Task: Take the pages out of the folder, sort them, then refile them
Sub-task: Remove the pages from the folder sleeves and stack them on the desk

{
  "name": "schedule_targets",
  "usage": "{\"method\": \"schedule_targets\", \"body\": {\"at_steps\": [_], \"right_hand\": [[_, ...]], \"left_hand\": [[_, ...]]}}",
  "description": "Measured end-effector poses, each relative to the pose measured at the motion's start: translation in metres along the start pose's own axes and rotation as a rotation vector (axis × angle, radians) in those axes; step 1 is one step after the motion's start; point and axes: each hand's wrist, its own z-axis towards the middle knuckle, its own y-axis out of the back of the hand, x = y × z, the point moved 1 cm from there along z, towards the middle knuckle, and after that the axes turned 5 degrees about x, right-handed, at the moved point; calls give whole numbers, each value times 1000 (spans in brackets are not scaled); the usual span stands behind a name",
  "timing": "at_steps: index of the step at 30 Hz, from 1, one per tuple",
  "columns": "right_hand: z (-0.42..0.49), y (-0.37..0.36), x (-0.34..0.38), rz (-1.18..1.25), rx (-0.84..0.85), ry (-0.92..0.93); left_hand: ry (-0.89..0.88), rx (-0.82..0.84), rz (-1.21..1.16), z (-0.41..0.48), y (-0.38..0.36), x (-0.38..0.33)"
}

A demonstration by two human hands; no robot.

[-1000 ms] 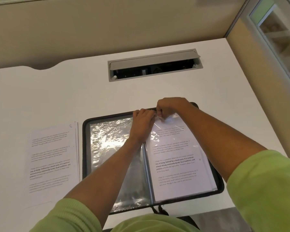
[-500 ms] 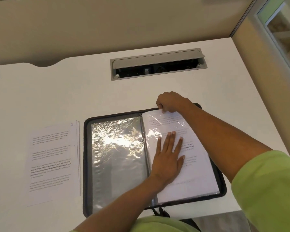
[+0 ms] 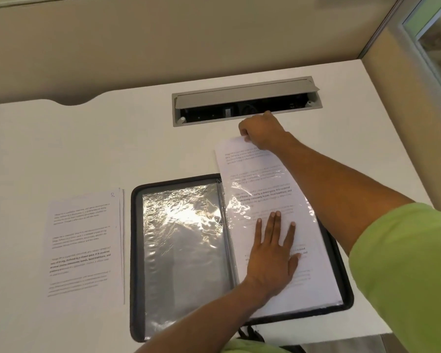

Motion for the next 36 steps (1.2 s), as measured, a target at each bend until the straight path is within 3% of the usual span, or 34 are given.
{"method": "schedule_targets", "body": {"at_steps": [16,18,21,24,27,32,36], "right_hand": [[-23,168,7,41,-504,89],[-45,187,24,21,-569,140],[-81,205,58,1,-628,216],[-109,212,96,2,-596,239],[-128,214,136,-38,-529,254],[-140,216,206,17,-423,325],[-125,211,254,122,-384,365]], "left_hand": [[-70,-39,-48,-3,-4,-6],[-20,-141,-156,-5,14,5],[170,-474,-513,-9,64,44],[359,-748,-911,-24,132,106],[451,-862,-1051,-54,195,164],[290,-869,-1066,-120,240,237],[324,-875,-1145,-182,235,276]]}}
